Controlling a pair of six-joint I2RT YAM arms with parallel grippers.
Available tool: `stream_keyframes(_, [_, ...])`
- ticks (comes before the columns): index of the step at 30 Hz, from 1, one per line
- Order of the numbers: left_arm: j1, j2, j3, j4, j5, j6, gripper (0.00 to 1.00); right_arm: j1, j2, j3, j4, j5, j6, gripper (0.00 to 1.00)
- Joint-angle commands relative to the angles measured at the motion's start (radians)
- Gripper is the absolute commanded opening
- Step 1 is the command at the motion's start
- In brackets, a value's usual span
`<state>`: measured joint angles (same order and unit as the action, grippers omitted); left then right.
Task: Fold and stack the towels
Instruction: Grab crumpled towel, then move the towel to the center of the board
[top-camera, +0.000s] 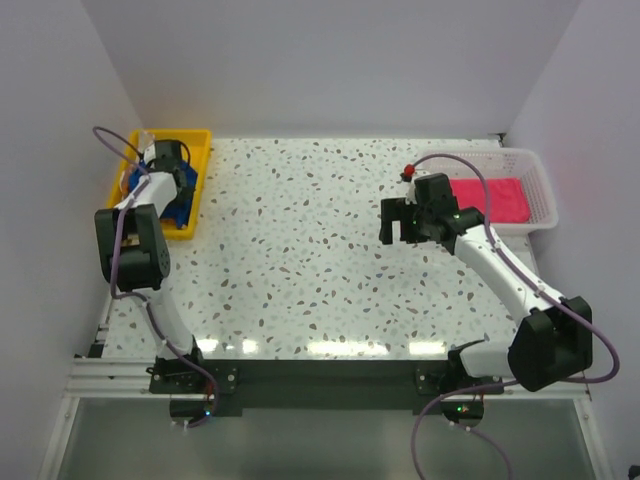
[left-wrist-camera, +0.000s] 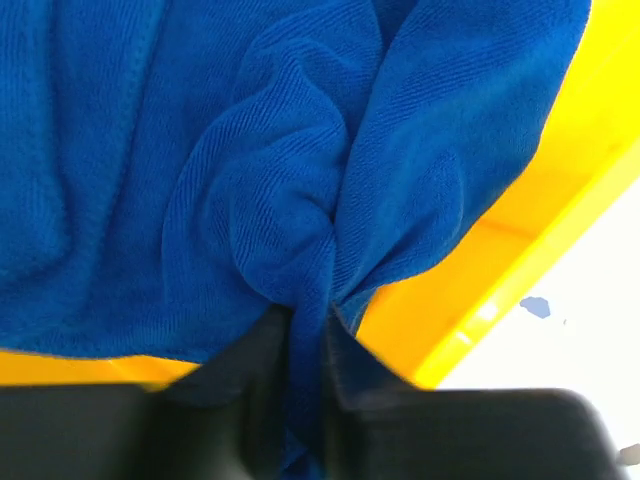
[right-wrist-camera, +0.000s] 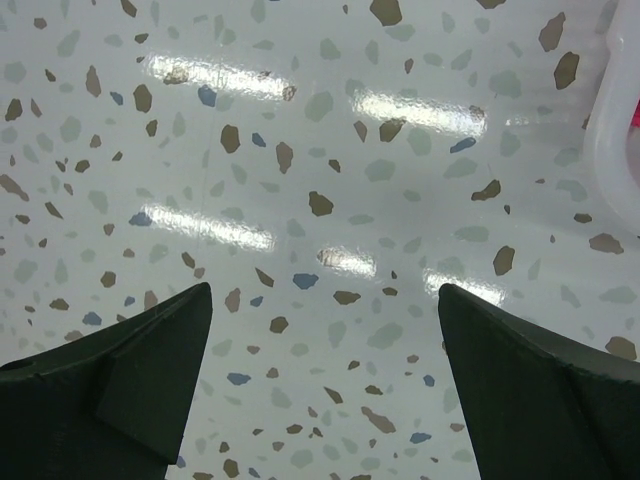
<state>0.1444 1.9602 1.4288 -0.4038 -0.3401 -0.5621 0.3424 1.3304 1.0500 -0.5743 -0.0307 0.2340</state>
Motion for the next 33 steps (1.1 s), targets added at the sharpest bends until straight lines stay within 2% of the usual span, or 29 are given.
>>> stream_keyframes(1, [0.014, -0.023, 0.076, 0.04, -0.013, 0.004, 0.06, 0.004, -0.048, 0.007, 0.027, -0.023, -0.004, 0.98])
stream_keyframes(2, [0.014, -0.053, 0.079, 0.033, -0.022, 0.013, 0.0, 0.004, -0.053, 0.011, 0.025, -0.024, -0.004, 0.98])
stream_keyframes(5, [0.012, -0.14, 0.123, 0.013, -0.007, 0.036, 0.0, 0.004, -0.065, 0.027, 0.016, -0.015, -0.005, 0.98])
stream_keyframes(10, [-0.025, -0.23, 0.338, -0.087, 0.091, 0.047, 0.0, 0.004, -0.074, 0.068, 0.014, 0.003, -0.004, 0.98])
stream_keyframes(12, [-0.075, -0.245, 0.442, -0.124, 0.137, 0.047, 0.0, 0.006, -0.076, 0.082, 0.01, 0.008, -0.002, 0.98])
stream_keyframes(16, [-0.202, -0.285, 0.519, -0.177, 0.171, 0.053, 0.0, 0.004, -0.088, 0.11, -0.012, 0.003, -0.001, 0.98])
stream_keyframes(20, [-0.344, -0.415, 0.376, -0.133, 0.243, 0.021, 0.02, 0.004, -0.114, 0.107, -0.021, -0.014, -0.002, 0.98])
stream_keyframes(21, [-0.374, -0.443, 0.276, -0.121, 0.245, 0.019, 0.04, 0.006, -0.119, 0.107, -0.025, -0.018, -0.005, 0.98])
stream_keyframes(23, [-0.465, -0.521, 0.169, -0.093, 0.262, 0.018, 0.22, 0.006, -0.129, 0.107, -0.042, -0.041, -0.018, 0.98])
stream_keyframes(24, [-0.495, -0.549, 0.056, -0.081, 0.272, 0.013, 0.3, 0.006, -0.132, 0.107, -0.048, -0.047, -0.022, 0.98])
stream_keyframes(25, [-0.553, -0.605, 0.0, -0.061, 0.288, 0.007, 0.46, 0.007, -0.137, 0.105, -0.056, -0.052, -0.027, 0.98])
stream_keyframes(27, [-0.617, -0.659, -0.135, -0.05, 0.309, -0.005, 0.58, 0.01, -0.148, 0.099, -0.061, -0.07, -0.041, 0.99])
stream_keyframes(28, [-0.675, -0.713, -0.175, -0.053, 0.305, -0.009, 0.7, 0.015, -0.149, 0.093, -0.062, -0.077, -0.042, 0.98])
stream_keyframes(30, [-0.719, -0.762, -0.27, -0.059, 0.302, -0.024, 0.85, 0.029, -0.145, 0.081, -0.061, -0.106, -0.051, 0.98])
stream_keyframes(33, [-0.738, -0.831, -0.385, -0.076, 0.305, -0.041, 0.9, 0.055, -0.119, 0.076, -0.058, -0.104, -0.062, 0.98])
